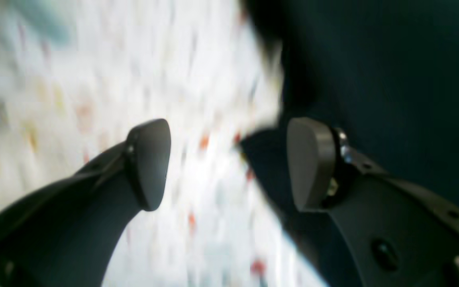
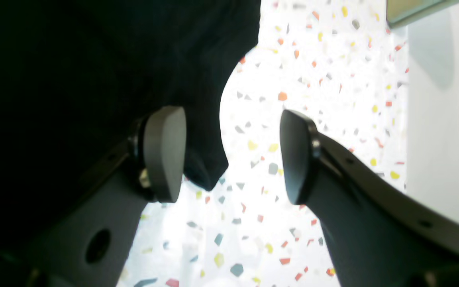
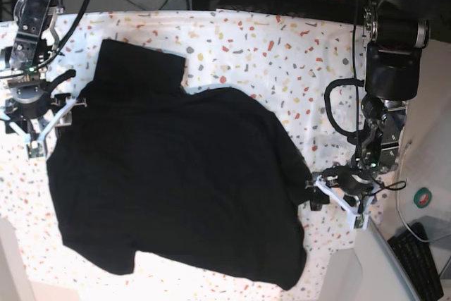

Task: Layout the t-shirt on the table in an organized manner, then fold the t-shirt properly
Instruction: 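Grasp the shirt's side edges with both grippers and pull them apart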

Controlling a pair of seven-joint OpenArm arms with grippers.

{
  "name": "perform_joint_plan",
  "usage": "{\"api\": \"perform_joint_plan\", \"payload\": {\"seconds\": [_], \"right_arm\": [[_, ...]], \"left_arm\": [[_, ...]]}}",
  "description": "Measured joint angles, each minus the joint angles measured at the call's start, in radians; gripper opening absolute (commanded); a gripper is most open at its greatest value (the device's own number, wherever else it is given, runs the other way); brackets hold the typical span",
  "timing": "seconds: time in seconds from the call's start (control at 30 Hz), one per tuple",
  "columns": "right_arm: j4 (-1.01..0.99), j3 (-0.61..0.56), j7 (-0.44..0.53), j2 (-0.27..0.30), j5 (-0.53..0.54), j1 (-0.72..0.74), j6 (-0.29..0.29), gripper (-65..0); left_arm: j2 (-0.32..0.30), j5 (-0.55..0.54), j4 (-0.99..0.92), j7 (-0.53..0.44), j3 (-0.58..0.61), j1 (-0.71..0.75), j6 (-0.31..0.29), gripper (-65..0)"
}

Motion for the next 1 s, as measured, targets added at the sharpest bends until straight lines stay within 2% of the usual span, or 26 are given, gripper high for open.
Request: {"api": "perform_joint_plan", "payload": {"seconds": [0.2,0.23,0.3,0.37,0.53,0.67,0.73,0.77,0.87,1.0], "right_arm": [[-0.001,0.002,-0.004,0.003,-0.001,-0.002,0.0,-29.6],[0.0,0.002,-0.002,0.002,0.0,-0.003,0.0,-29.6],[0.0,0.002,-0.002,0.002,0.0,-0.002,0.0,-29.6],[0.0,0.002,-0.002,0.0,0.0,-0.003,0.0,-29.6],[-0.001,0.002,-0.002,0.0,0.0,-0.003,0.0,-29.6],[-0.001,0.002,-0.004,0.0,-0.001,-0.003,0.0,-29.6],[-0.001,0.003,-0.003,0.0,0.0,-0.003,0.0,-29.6],[-0.001,0.003,-0.004,0.0,0.0,-0.003,0.0,-29.6],[-0.001,0.005,-0.002,0.0,0.0,-0.003,0.0,-29.6],[-0.001,0.005,-0.003,0.0,0.0,-0.003,0.0,-29.6]], "left_arm": [[0.022,0.143,-0.231,-0.015,0.001,-0.115,-0.008,-21.7],[0.028,0.169,-0.263,-0.017,0.0,-0.134,-0.021,-21.7],[0.031,0.203,-0.312,-0.066,0.0,-0.169,-0.106,-21.7],[0.056,0.245,-0.351,-0.124,0.0,-0.197,-0.135,-21.7],[0.128,0.359,-0.471,-0.159,0.001,-0.241,-0.157,-22.4],[0.136,0.38,-0.507,-0.185,0.001,-0.232,-0.157,-22.9],[0.128,0.38,-0.507,-0.185,0.001,-0.235,-0.157,-28.6],[0.125,0.38,-0.506,-0.185,0.0,-0.237,-0.157,-35.5],[0.126,0.374,-0.505,-0.187,-0.008,-0.236,-0.157,-65.0],[0.104,0.373,-0.499,-0.179,-0.008,-0.224,-0.157,-65.0]]}}
